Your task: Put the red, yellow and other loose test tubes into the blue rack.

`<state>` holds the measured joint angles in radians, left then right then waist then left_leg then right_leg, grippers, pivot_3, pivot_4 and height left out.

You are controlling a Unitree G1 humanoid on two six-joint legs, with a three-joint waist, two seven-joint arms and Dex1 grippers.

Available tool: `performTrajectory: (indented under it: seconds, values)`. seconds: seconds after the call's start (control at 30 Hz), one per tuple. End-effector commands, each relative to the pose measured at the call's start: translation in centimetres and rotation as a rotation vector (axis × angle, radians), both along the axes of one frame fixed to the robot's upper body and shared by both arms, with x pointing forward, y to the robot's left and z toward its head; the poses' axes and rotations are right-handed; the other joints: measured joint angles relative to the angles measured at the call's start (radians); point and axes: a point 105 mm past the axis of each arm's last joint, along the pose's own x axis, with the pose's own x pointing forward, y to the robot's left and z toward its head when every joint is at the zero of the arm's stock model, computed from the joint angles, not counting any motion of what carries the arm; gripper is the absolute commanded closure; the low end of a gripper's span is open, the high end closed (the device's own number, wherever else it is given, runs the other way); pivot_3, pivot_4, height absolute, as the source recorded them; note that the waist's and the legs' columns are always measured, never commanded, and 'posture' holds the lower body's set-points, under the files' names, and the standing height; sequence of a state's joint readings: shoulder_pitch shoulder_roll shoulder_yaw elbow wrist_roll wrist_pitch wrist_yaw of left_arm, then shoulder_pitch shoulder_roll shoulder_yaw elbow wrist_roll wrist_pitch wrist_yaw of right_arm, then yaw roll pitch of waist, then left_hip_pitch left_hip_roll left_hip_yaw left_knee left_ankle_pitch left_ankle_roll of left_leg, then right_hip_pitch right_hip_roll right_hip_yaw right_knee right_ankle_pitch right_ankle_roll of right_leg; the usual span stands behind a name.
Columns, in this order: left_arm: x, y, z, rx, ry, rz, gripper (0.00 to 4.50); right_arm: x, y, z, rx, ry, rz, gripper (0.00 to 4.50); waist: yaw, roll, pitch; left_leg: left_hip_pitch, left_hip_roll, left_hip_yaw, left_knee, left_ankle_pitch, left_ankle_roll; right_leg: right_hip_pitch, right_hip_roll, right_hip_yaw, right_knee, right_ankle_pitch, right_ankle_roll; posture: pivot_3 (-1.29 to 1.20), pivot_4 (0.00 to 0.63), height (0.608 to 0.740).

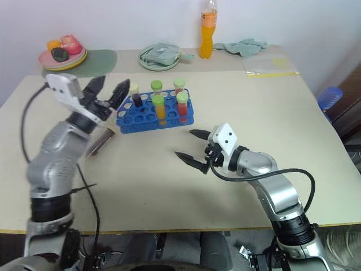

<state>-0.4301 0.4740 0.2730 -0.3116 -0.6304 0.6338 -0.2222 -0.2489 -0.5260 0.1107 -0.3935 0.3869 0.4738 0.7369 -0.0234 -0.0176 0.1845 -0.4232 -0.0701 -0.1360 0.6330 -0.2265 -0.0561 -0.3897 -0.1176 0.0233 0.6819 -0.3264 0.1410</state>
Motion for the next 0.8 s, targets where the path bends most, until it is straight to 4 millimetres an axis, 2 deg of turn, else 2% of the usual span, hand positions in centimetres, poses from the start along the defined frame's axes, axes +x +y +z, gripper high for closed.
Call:
performTrajectory:
  seconds: [0.03,0.1,0.33,0.5,0.73,0.8]
  values:
    - [0.3,4.0,-0.9,0.071,0.226,0.142,0.15,-0.1,0.2,1.3,0.016,-0.042,0.028,0.27,0.002,0.000,0.000,0.000,0.000,0.000,0.000,0.000,0.000,0.000,0.000,0.000,0.000,0.000,0.000,0.00,0.150,0.740]
    - [0.1,5.2,-3.2,0.234,0.452,0.168,0.15,-0.1,0.5,1.1,0.014,-0.039,0.047,0.27,0.001,0.000,0.000,0.000,0.000,0.000,0.000,0.000,0.000,0.000,0.000,0.000,0.000,0.000,0.000,0.00,0.150,0.740]
    - [-0.7,5.6,-6.0,0.449,0.898,0.108,0.15,0.4,1.2,1.3,0.017,-0.052,0.075,0.27,0.002,-0.001,0.000,0.001,0.000,0.000,0.000,0.000,0.000,0.001,0.000,0.000,0.000,0.000,0.000,0.00,0.150,0.740]
    - [0.0,5.3,-7.6,0.568,1.019,0.070,0.15,0.1,1.4,1.1,0.016,-0.059,0.068,0.27,-0.005,-0.001,0.000,0.000,0.000,0.000,-0.002,0.001,-0.002,-0.001,0.000,0.000,0.001,0.000,0.000,0.00,0.150,0.740]
    - [0.9,5.0,-8.9,0.561,1.088,0.027,0.15,-0.5,1.6,0.6,0.024,-0.056,0.050,0.27,-0.020,-0.001,0.001,0.000,0.000,0.000,-0.002,0.001,-0.002,-0.001,0.001,0.000,0.001,0.000,0.000,0.00,0.150,0.740]
    - [1.0,5.1,-9.2,0.577,1.093,0.026,0.67,-0.8,2.0,0.5,0.034,-0.052,0.053,0.27,-0.023,-0.001,0.001,0.000,0.000,0.000,-0.002,0.001,-0.001,-0.002,0.001,0.000,0.001,0.000,0.000,0.00,0.150,0.740]
